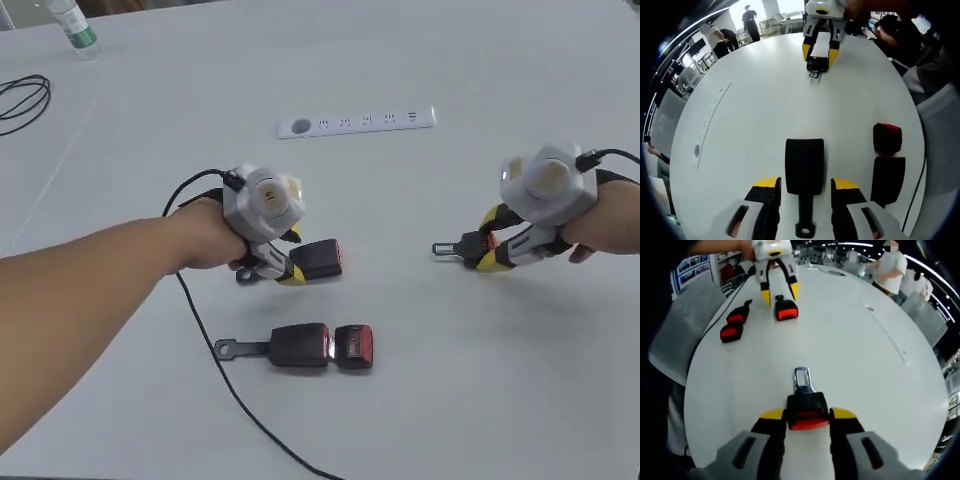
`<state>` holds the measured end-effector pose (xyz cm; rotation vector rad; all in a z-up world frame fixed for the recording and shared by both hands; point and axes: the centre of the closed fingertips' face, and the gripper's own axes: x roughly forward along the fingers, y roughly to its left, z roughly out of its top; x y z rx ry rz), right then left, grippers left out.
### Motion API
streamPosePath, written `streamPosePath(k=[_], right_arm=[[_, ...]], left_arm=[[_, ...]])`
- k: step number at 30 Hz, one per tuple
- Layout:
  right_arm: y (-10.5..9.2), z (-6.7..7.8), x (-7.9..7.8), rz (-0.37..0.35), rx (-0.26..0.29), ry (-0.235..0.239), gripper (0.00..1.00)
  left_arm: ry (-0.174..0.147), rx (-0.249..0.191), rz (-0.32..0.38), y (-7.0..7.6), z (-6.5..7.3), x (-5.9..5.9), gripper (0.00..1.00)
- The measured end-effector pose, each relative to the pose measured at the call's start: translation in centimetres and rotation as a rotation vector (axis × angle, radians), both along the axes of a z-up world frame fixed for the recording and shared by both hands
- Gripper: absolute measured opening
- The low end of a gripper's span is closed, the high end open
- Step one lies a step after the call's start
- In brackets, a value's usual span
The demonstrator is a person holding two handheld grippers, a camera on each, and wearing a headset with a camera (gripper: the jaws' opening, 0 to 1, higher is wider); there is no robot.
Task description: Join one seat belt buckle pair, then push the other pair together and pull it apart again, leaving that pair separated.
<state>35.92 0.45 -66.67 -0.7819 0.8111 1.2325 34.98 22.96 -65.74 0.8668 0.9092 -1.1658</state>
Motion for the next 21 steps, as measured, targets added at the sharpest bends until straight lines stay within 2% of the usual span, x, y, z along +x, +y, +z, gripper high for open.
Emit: streamPosePath(k=[2, 5, 8, 13, 16, 21], right_arm=[[0.0, 0.0, 0.0, 0.011, -0.008, 0.011, 0.35], [-0.1, -0.1, -0.1, 0.037, -0.028, 0.014, 0.33], [-0.3, -0.4, 0.0, 0.079, -0.059, 0.002, 0.33], [-0.4, -0.5, 0.1, 0.096, -0.068, 0.001, 0.32], [-0.5, -0.6, 0.2, 0.094, -0.063, -0.004, 0.33], [-0.5, -0.6, 0.3, 0.086, -0.056, -0.003, 0.33]], left_arm=[[0.013, 0.009, -0.005, 0.1, -0.3, 0.0, 0.39], [-0.003, 0.041, -0.028, 0.4, -0.7, 0.2, 0.31], [0.004, 0.039, -0.033, 0.2, -0.8, 0.2, 0.31], [0.0, 0.061, -0.058, 0.1, -1.0, 0.2, 0.3], [-0.005, 0.067, -0.058, 0.1, -1.1, 0.2, 0.3], [-0.018, 0.049, -0.067, 0.2, -1.3, 0.3, 0.29]])
